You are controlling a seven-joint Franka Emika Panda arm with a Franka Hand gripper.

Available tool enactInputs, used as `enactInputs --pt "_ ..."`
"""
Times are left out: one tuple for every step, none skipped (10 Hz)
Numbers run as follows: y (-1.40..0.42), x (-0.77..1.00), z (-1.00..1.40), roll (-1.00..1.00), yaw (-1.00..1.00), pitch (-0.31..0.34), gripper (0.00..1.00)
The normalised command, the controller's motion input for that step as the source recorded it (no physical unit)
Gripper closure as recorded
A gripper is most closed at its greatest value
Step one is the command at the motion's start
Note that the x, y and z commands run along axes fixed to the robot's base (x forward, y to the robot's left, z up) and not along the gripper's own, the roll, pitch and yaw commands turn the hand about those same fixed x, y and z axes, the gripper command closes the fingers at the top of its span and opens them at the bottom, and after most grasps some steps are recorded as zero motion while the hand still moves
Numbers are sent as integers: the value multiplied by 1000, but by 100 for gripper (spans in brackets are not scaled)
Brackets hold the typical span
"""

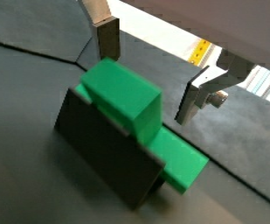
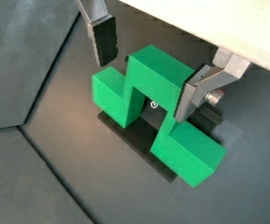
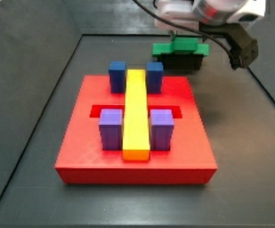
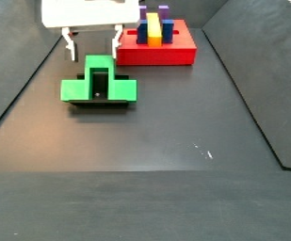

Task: Pick up the green object. Move up. Place the green object on the fixture. Regrasp the green object. Move to above the board. Insert the green object.
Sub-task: Regrasp the green object.

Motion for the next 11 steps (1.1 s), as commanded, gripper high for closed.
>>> enactInputs --pt "-6 0 -300 0 0 0 0" --pt "-34 0 -277 0 0 0 0" --pt "-77 46 -251 57 0 37 0" --pt "-100 109 -291 329 0 149 0" --pt "-100 97 -369 480 9 186 0" --pt "-60 46 -203 311 0 137 0" --pt "0 0 0 151 0 77 0" --pt "0 23 71 200 0 197 0" --pt "0 40 277 274 43 277 0" --pt "0 154 326 209 149 357 0" --pt "0 126 274 254 189 329 0"
